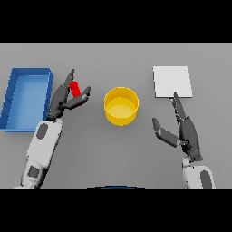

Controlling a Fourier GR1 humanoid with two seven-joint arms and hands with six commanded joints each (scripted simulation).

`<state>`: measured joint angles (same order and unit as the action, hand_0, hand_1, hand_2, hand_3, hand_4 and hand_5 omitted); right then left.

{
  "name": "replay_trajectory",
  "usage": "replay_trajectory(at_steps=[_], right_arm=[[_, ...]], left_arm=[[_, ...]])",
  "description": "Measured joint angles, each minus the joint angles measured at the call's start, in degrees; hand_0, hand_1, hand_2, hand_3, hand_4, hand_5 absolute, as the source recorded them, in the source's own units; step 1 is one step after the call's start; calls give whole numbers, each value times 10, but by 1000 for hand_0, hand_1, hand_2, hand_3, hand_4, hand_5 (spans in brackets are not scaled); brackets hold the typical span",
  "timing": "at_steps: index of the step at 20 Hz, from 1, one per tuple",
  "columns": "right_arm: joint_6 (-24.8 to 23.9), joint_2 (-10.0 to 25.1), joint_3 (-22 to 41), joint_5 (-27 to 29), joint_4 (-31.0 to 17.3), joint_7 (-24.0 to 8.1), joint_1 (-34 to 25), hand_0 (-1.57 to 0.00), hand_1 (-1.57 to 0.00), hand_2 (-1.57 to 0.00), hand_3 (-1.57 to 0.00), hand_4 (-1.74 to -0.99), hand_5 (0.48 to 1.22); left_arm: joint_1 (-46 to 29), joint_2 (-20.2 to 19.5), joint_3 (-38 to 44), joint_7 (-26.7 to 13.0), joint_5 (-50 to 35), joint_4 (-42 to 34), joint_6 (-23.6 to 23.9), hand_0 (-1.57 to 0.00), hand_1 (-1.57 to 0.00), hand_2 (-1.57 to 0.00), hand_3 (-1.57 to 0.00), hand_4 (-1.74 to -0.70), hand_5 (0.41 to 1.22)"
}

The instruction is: Pick up the red beaker and tilt it to pour out 1 green nut into yellow bowl. Pick up the yellow bowl and place it on the metallic measuring scale.

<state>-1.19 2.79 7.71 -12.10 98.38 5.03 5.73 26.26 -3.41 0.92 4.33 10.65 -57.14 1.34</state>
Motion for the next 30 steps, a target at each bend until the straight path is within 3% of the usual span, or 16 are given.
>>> replay_trajectory(at_steps=[2, 4, 6, 7, 9, 10, 12, 14, 15, 17, 21, 25, 30], right_arm=[[-1, 3, -9, 6, -7, -13, -7, 1, 1, 1, 1, -1244, 643], [0, 2, -6, 5, -8, -10, -9, 1, 1, 1, 1, -1246, 646], [-1, -2, -5, 7, -7, -5, -7, 1, 1, 1, 1, -1242, 645], [-1, 1, -8, 7, -6, -8, -9, 1, 1, 1, 1, -1240, 645], [-3, 1, -6, 3, -6, -12, -8, 1, 1, 1, 1, -1237, 648], [-3, 0, -5, 3, 0, -5, -4, 1, 1, 1, 1, -1239, 648], [-2, -2, -4, 4, 0, -5, -3, 1, 1, 1, 1, -1239, 648], [-4, 0, -4, 1, 5, -8, -2, 1, 1, 1, 1, -1242, 650], [-4, 1, -7, 4, 2, -14, -9, 1, 1, 1, 1, -1250, 647], [4, -1, -6, 11, -5, 2, 0, 1, 1, 1, 1, -1255, 644], [-1, -5, 1, 2, 5, -3, 1, 1, 1, 1, 1, -1246, 644], [-2, 0, -6, 3, -9, 1, -3, 1, 1, 1, 1, -1228, 645], [-8, 2, 4, -16, 3, 19, 4, 1, 1, 1, 1, -1219, 659]], left_arm=[[23, 9, 11, 14, -6, 31, 6, 1, 1, 1, 1, -1270, 700], [34, 16, 30, 56, -24, 61, 5, 1, 1, -6, 1, -1303, 719], [37, 23, 41, 77, -34, 81, 4, -81, -94, -157, -133, -1364, 761], [45, 27, 47, 81, -38, 92, 8, -207, -230, -287, -254, -1401, 787], [56, 37, 53, 92, -33, 112, 31, -551, -588, -662, -728, -1471, 943], [59, 38, 53, 87, -26, 114, 50, -755, -783, -844, -884, -1519, 999], [68, 35, 41, 76, 2, 121, 71, -1049, -1067, -1106, -1058, -1589, 1079], [67, 35, 33, 95, 7, 123, 73, -1237, -1248, -1273, -1154, -1636, 1130], [68, 35, 34, 89, 2, 121, 69, -1304, -1313, -1333, -1237, -1597, 1148], [62, 32, 31, 95, 2, 116, 68, -1400, -1406, -1419, -1357, -1542, 1174], [72, 38, 49, 100, -40, 100, 34, -1501, -1503, -1509, -1484, -1660, 1150], [74, 22, 52, 83, -74, 53, 8, -1542, -1543, -1545, -1535, -1708, 1132], [85, -2, 26, 52, -45, 23, -5, -1556, -1557, -1558, -1553, -1724, 1133]])
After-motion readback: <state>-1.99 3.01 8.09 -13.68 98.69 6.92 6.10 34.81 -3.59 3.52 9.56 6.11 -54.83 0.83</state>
